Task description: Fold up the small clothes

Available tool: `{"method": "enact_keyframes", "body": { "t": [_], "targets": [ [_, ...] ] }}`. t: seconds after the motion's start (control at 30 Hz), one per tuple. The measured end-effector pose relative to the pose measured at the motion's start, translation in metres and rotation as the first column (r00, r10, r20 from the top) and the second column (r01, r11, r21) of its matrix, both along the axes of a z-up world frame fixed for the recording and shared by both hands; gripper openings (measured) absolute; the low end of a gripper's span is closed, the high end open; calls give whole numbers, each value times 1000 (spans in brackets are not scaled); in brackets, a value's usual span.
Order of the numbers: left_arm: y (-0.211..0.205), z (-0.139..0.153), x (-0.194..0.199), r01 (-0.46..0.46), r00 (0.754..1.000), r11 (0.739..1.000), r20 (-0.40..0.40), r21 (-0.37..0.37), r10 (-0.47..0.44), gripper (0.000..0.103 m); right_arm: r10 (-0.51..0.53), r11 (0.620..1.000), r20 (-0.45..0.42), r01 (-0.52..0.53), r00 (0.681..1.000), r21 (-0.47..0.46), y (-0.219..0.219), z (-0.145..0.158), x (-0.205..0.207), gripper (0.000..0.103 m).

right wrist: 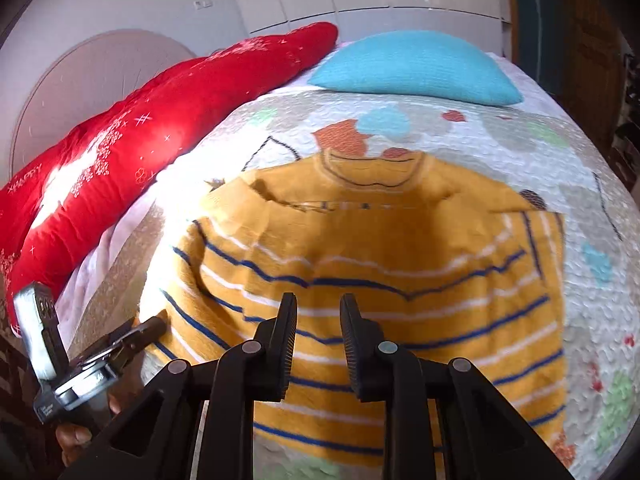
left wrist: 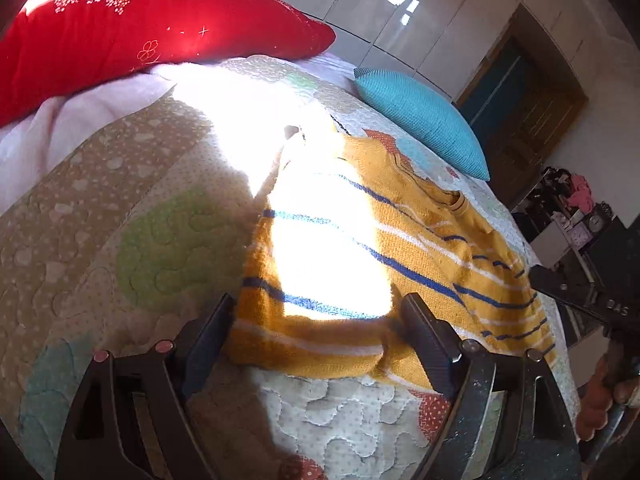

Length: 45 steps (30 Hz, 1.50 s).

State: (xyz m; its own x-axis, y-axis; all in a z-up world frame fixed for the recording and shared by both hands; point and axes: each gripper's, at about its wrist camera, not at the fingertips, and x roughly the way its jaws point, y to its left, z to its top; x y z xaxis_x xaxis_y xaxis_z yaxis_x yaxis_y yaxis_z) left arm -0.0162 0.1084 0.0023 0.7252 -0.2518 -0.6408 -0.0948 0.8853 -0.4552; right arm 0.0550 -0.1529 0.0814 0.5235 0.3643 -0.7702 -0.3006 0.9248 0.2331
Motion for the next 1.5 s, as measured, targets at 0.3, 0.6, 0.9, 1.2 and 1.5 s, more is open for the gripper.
{"method": "enact_keyframes", "body": {
  "t": [0.3, 0.6, 0.9, 1.2, 1.5],
  "targets": [
    [11, 11, -4, 1, 1000, 1000, 8, 5, -1, 86, -7, 991, -137, -12, 991, -132, 95, -58, 96, 25],
    [71, 12, -11, -123, 992, 987, -33, -106, 120, 86, 34, 993, -62, -41, 997, -107, 122, -6, 102, 25],
    [83, 16, -18, -156, 988, 986, -33, -65, 154, 86, 48, 968, -150, -83, 988, -238, 196, -60, 140, 25],
    [93, 15, -19, -174, 984, 982, -56, -70, 171, 86, 35, 978, -62, -47, 997, -205, 194, -11, 141, 32],
    [98, 13, -25, -196, 979, 979, -69, -55, 192, 86, 79, 982, -186, -109, 979, -154, 199, -46, 93, 62]
  ]
}}
